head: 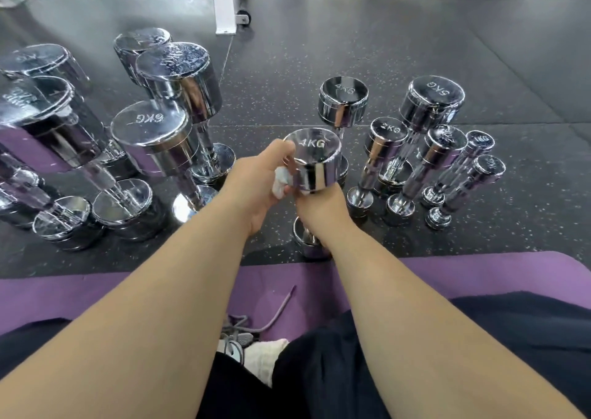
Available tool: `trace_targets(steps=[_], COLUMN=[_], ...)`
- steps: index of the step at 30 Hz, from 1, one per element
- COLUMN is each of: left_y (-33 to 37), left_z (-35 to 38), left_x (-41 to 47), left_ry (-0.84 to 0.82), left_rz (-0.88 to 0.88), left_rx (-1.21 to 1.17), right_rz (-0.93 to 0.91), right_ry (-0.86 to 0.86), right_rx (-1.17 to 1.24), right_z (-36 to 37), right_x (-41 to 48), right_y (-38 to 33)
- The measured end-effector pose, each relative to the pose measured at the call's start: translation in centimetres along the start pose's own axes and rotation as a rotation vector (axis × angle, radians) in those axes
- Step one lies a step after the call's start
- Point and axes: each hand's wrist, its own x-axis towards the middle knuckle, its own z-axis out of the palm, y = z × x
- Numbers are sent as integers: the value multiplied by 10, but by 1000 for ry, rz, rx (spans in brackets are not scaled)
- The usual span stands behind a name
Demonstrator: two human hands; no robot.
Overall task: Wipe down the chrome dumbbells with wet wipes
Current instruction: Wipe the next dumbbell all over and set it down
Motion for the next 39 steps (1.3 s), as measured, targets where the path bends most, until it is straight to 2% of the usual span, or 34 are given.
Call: trace_targets(steps=[3, 8, 12, 15, 17, 21, 24, 26, 28, 30, 31, 34, 37, 39], left_y=[-2, -20, -32, -31, -32, -48, -61, -71, -81, -88, -89, -93, -98, -94], left_z=[-3, -16, -31, -33, -28, -16, 0, 12, 21, 22, 20, 21, 32, 30], left_x=[13, 24, 33, 32, 32, 35, 37, 37, 34, 29, 28, 27, 24, 25], left_ry=[83, 269, 411, 490, 457, 313, 192, 40, -117, -121, -103, -122, -310, -355], left_rz=[-75, -193, -83, 27, 101, 192, 214, 214, 261, 430, 487, 554, 592, 645], left_rx=[-56, -90, 95, 47, 105, 374, 512, 760, 1186, 1565, 1659, 1631, 1547, 1623], right_rz=[-43, 44, 33, -2, -34, -89, -34, 37, 120, 175, 191, 330, 424, 418], right_ry=[17, -62, -199, -320, -392, -481, -539, -551, -513, -450, -428, -408, -442, -452], right_rx=[-127, -470, -585, -661, -713, -847, -983, -979, -902, -841, -816, -706, -568, -548], right_z=[-13, -18, -4, 6, 10, -8, -39, -56, -65, -70, -70, -76, -79, -78], right_x=[-4, 5, 13, 14, 13, 9, 1, -4, -8, -10, -11, -15, -17, -17], right_y=[-10, -2, 7, 10, 11, 4, 1, 4, 7, 8, 8, 14, 23, 22])
